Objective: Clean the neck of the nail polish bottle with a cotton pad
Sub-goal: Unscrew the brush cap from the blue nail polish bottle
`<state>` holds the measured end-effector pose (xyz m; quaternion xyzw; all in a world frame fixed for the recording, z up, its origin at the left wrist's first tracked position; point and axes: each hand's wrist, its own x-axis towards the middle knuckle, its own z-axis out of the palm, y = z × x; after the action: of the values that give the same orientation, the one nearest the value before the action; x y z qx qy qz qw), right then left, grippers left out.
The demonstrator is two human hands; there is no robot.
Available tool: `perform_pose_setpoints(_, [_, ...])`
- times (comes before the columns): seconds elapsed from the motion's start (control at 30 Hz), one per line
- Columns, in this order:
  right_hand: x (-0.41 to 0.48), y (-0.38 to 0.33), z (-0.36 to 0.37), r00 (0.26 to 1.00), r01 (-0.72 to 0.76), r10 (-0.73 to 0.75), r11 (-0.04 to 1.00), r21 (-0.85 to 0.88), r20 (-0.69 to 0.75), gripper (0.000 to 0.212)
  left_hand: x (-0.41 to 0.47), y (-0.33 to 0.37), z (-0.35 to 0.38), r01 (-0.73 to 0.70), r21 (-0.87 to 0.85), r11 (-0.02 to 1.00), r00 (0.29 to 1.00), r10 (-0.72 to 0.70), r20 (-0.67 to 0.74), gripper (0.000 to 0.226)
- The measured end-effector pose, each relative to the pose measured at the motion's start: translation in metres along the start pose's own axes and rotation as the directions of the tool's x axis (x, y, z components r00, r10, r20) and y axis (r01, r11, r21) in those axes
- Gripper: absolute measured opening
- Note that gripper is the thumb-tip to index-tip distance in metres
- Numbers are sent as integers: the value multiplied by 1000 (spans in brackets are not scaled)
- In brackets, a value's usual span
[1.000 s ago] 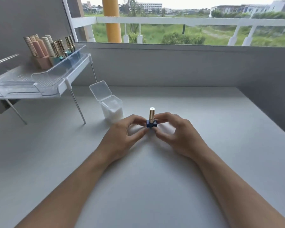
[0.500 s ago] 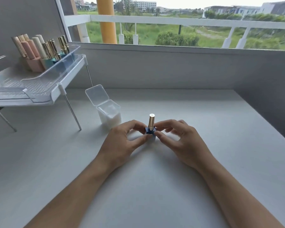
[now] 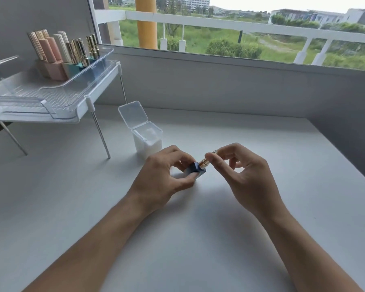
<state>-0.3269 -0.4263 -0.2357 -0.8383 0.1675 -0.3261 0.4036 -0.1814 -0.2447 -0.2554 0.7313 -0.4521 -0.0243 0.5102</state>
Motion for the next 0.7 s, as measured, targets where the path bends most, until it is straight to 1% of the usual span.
perform_pose_setpoints(0.2, [0, -3, -4, 992, 82, -70, 989, -121, 102, 8, -1, 1, -2, 81, -103, 991, 996, -77, 37, 15])
perform_pose_setpoints(0.3, [1, -3, -9, 981, 111, -86, 984, -137, 176, 17, -1, 2, -4, 90, -97, 991, 995, -87, 41, 15])
perform_pose_setpoints(0.4, [0, -8, -11, 971, 88, -72, 994, -62, 229, 27, -1, 1, -4, 77, -75, 994, 997, -75, 21, 15])
perform_pose_setpoints(0.47, [-1, -11, -10, 981, 62, -55, 998, -34, 187, 33, -2, 1, -4, 75, -61, 995, 997, -74, 14, 15])
perform_pose_setpoints(0.53, [-1, -13, -8, 996, 6, -4, 1000, -21, 88, 35, -3, 3, -2, 74, -56, 996, 997, -74, 10, 15])
perform_pose_setpoints(0.6, [-1, -13, -7, 1000, -12, 13, 998, -58, 17, 33, -3, 4, -1, 77, -62, 995, 997, -77, 7, 15])
perform_pose_setpoints(0.7, [-2, -13, -5, 1000, 12, -12, 996, -90, -5, 25, -4, 5, 0, 78, -57, 995, 997, -78, 5, 16])
